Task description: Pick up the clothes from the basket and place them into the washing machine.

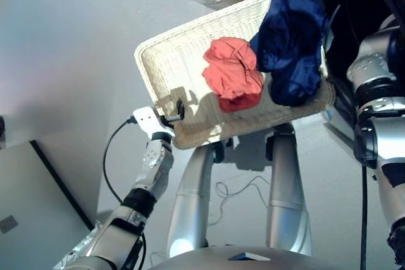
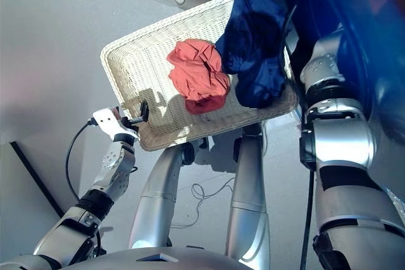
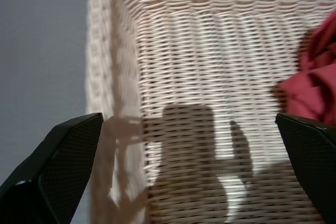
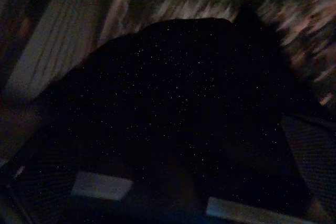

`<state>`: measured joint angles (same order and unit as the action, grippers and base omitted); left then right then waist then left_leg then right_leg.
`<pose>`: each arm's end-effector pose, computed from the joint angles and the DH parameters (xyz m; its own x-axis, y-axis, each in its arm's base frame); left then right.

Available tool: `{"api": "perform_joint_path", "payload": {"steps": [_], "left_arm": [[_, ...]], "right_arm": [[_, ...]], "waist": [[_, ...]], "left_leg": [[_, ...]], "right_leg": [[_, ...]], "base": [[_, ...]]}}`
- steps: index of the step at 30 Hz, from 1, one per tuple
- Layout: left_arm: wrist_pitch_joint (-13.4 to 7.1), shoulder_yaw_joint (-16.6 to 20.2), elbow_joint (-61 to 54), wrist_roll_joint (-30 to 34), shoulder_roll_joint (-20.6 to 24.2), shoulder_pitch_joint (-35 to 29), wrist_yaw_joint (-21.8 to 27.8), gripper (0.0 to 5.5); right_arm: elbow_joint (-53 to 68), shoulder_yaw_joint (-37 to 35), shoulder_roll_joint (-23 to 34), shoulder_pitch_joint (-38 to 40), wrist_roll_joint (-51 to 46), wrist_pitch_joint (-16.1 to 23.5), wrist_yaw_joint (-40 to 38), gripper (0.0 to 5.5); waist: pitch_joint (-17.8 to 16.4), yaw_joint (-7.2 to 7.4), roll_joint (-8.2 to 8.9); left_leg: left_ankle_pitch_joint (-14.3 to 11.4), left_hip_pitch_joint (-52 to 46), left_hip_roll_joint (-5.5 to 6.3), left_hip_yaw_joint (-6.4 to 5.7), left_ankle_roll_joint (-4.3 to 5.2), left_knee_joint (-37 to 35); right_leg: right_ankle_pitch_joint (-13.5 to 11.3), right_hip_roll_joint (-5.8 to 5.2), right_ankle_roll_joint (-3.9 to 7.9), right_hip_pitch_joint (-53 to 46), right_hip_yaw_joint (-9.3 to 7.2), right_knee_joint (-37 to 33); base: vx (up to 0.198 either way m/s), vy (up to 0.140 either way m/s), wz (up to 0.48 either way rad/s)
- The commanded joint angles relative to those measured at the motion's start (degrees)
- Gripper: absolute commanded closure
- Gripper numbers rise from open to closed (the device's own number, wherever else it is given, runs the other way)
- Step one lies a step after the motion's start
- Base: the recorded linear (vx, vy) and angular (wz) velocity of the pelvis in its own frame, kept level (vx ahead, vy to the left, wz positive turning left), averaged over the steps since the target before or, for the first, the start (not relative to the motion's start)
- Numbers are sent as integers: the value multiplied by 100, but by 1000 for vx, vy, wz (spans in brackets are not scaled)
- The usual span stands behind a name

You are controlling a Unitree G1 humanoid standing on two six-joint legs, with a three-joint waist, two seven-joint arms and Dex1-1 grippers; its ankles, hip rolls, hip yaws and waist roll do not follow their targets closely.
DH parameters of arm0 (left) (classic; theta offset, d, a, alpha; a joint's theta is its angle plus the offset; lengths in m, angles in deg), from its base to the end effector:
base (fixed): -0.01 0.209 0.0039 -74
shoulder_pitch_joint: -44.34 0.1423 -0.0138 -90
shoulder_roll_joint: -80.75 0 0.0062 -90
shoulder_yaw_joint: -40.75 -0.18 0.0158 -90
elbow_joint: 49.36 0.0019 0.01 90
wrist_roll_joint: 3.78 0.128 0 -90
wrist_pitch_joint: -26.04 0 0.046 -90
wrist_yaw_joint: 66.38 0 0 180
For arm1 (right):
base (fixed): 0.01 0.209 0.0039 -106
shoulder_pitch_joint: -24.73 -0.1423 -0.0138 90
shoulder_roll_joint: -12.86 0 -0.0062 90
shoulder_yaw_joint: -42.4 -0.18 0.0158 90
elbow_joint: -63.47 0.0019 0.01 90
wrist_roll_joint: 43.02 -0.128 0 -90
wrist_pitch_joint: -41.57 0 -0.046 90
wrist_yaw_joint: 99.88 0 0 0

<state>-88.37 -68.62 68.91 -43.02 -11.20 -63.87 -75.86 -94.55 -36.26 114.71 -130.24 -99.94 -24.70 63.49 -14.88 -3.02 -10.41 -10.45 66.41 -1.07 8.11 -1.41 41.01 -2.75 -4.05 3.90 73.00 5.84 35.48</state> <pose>0.2425 0.1499 0.0394 0.9955 0.0371 0.0871 -0.0055 0.9413 -0.3375 0.3490 -0.2302 0.2009 0.8195 -0.5360 0.2029 0.3770 0.7708 0.5137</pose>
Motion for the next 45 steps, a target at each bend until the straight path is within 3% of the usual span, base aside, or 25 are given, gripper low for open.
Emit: {"api": "perform_joint_path", "payload": {"steps": [1, 5, 11, 16, 22, 29, 37, 39, 40, 45], "left_arm": [[-136, 160, -177, -44, 246, -41, 89, 0], [-46, 74, -168, -66, 237, -170, 288, 0], [62, -171, 332, -46, 94, -640, 416, 0], [154, -309, 1151, -129, -266, -1331, 334, 0], [278, -387, 1989, -143, -501, -2000, 179, 0], [397, -411, 2442, 53, -605, -2352, 0, 0], [555, -122, 3031, 78, -559, -2618, -86, 0], [578, -120, 3097, 180, -491, -2671, -105, 509], [594, -140, 3126, 225, -448, -2712, -120, 550], [525, -123, 3028, 242, -407, -2748, -130, 550]], "right_arm": [[272, 327, -60, 168, 288, -35, 356, 0], [659, 747, -492, 622, 659, -212, 719, 0], [1383, 1678, -499, 1198, 1862, -435, 1077, 0], [2146, 2308, -572, 1742, 2814, -515, 1174, 0], [2368, 2460, -771, 1793, 3305, -532, 929, 0], [3132, 2492, -886, 1889, 3523, -460, 740, 0], [3816, 2524, -1099, 1982, 3655, -358, 644, 0], [3841, 2525, -1169, 2025, 3565, -329, 665, 0], [3849, 2545, -1190, 2033, 3576, -333, 678, 0], [3643, 2583, -1250, 2124, 3550, -340, 708, 0]], "waist": [[241, -141, 104], [241, -66, 244], [233, 90, 421], [206, 272, 628], [176, 421, 693], [151, 554, 728], [82, 730, 878], [66, 776, 920], [62, 795, 937], [89, 843, 948]], "left_leg": [[131, -205, 62, -175, 27, -719], [278, -427, 51, -238, 81, -1010], [473, -705, 68, -329, 125, -1364], [541, -830, 55, -385, 129, -1465], [510, -672, 0, -429, 117, -1360], [369, -300, -74, -422, 99, -1009], [-2, 340, -232, -355, 5, -173], [-71, 409, -273, -331, -14, -54], [-90, 447, -280, -324, -21, 0], [-66, 467, -263, -352, -7, -58]], "right_leg": [[325, 161, -173, -423, -599, -350], [204, 115, -154, -745, -700, -714], [68, 74, -128, -1089, -805, -1075], [11, 129, -117, -1294, -867, -1270], [3, 156, -120, -1166, -839, -1244], [59, 257, -143, -822, -804, -1069], [148, 509, -152, -218, -760, -628], [155, 532, -151, -161, -741, -584], [153, 545, -154, -136, -744, -571], [138, 518, -145, -116, -768, -610]], "base": [[0, 0, 0], [4, -13, 21], [5, -18, 19], [0, 0, 0], [0, 0, 0], [0, 0, 0], [5, 13, -96], [9, 2, -218], [24, -2, -241], [14, 1, -78]]}}
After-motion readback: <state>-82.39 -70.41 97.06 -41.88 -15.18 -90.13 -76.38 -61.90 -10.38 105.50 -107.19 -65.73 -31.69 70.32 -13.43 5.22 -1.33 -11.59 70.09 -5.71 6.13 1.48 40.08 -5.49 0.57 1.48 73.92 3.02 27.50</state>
